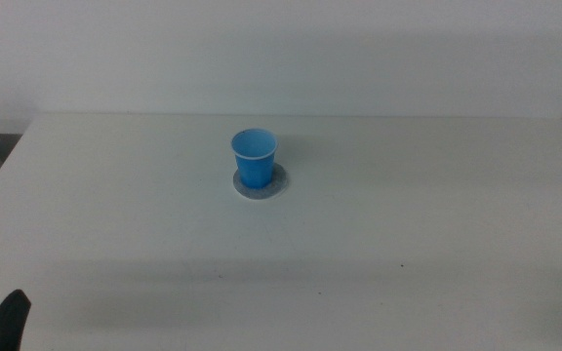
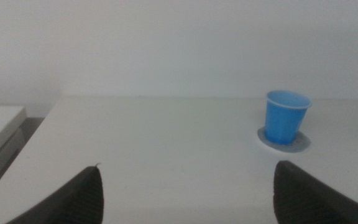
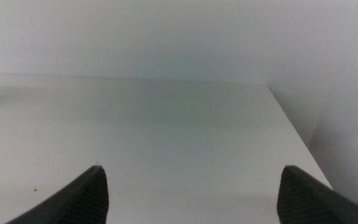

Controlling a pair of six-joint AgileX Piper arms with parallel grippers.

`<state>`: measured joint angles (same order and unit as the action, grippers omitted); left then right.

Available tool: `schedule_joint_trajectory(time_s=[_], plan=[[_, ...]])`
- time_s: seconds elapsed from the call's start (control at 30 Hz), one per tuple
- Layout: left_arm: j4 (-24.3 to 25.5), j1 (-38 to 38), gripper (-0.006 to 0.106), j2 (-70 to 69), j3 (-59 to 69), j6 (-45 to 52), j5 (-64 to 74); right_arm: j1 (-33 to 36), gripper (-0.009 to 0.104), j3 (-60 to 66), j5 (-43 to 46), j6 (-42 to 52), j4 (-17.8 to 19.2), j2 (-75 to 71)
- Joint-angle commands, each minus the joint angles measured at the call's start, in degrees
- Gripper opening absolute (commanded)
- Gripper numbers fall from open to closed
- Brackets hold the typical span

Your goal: Place an empty cup on a cup mat.

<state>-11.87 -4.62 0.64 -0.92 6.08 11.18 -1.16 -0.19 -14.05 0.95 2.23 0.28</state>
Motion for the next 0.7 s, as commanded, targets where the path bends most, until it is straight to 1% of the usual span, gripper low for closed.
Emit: schedule_joint_trajectory(time_s=[0.0, 0.13, 0.23, 0.37, 0.6, 0.67], plan=[[0.19, 0.13, 0.094, -0.64, 0.92, 0.07, -2.96, 0.12, 0.093, 0.19, 0.38, 0.23, 0.39, -0.28], [3.27, 0.01, 0.094, -0.64, 0.92, -0.05, -1.94, 0.12, 0.093, 0.19, 0.38, 0.23, 0.39, -0.28], [4.22, 0.01, 0.094, -0.64, 0.92, -0.05, -1.92, 0.12, 0.093, 0.19, 0.38, 0.23, 0.39, -0.28], [7.46, 0.01, 0.094, -0.64, 0.92, -0.05, -2.16, 0.12, 0.093, 0.19, 0.38, 0.23, 0.39, -0.28], [7.45, 0.01, 0.094, -0.64, 0.92, -0.05, -2.16, 0.12, 0.093, 0.19, 0.38, 0.23, 0.39, -0.28], [8.56, 0.01, 0.094, -0.64, 0.92, -0.05, -2.16, 0.12, 0.093, 0.19, 0.38, 0.23, 0.39, -0.28]])
